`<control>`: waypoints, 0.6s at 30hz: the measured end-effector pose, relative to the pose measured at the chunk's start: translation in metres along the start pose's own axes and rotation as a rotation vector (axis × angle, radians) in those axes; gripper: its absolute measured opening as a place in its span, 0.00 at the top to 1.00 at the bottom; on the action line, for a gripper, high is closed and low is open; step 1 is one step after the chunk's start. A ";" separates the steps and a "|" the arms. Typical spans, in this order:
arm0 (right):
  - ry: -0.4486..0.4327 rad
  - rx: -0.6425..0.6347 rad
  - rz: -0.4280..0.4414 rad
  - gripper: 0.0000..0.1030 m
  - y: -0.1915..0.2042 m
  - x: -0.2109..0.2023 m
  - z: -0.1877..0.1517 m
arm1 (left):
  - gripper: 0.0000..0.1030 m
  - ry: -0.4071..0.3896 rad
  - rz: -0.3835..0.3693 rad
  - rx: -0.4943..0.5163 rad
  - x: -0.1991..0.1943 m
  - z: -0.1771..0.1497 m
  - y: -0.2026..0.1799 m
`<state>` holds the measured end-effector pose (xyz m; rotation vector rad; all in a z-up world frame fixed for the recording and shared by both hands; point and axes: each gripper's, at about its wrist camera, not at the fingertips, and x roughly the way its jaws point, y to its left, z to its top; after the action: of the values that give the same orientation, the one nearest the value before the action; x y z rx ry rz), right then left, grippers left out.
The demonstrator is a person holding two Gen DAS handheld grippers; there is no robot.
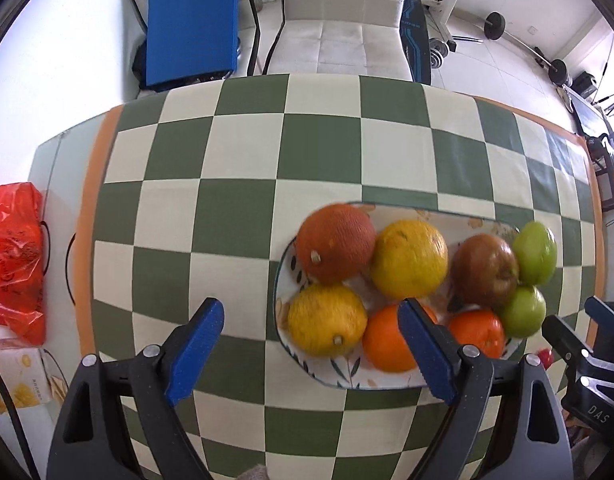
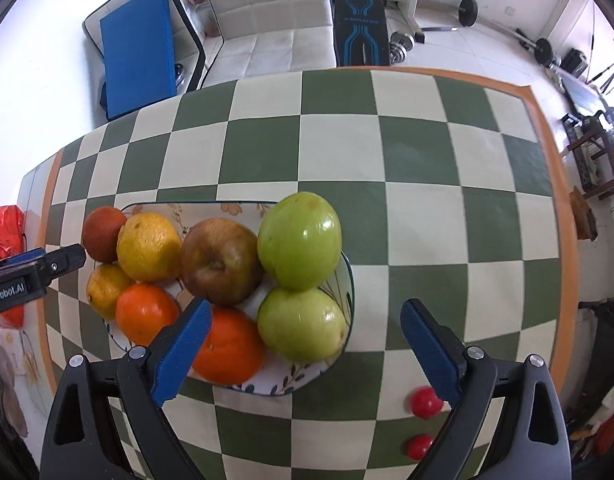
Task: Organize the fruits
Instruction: 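Raise both tools away from the plate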
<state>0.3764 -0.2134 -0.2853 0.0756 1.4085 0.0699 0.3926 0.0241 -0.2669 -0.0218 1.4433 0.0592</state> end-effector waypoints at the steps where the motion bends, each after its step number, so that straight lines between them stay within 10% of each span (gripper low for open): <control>1: -0.009 -0.008 -0.009 0.06 0.002 -0.005 -0.006 | 0.14 -0.008 0.001 0.006 -0.003 -0.008 -0.002; 18: -0.161 -0.029 -0.024 0.06 0.007 -0.098 -0.086 | 0.14 -0.227 -0.014 0.004 -0.099 -0.092 -0.018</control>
<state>0.2758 -0.2146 -0.2016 0.0390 1.2475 0.0632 0.2901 -0.0014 -0.1811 -0.0215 1.2165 0.0459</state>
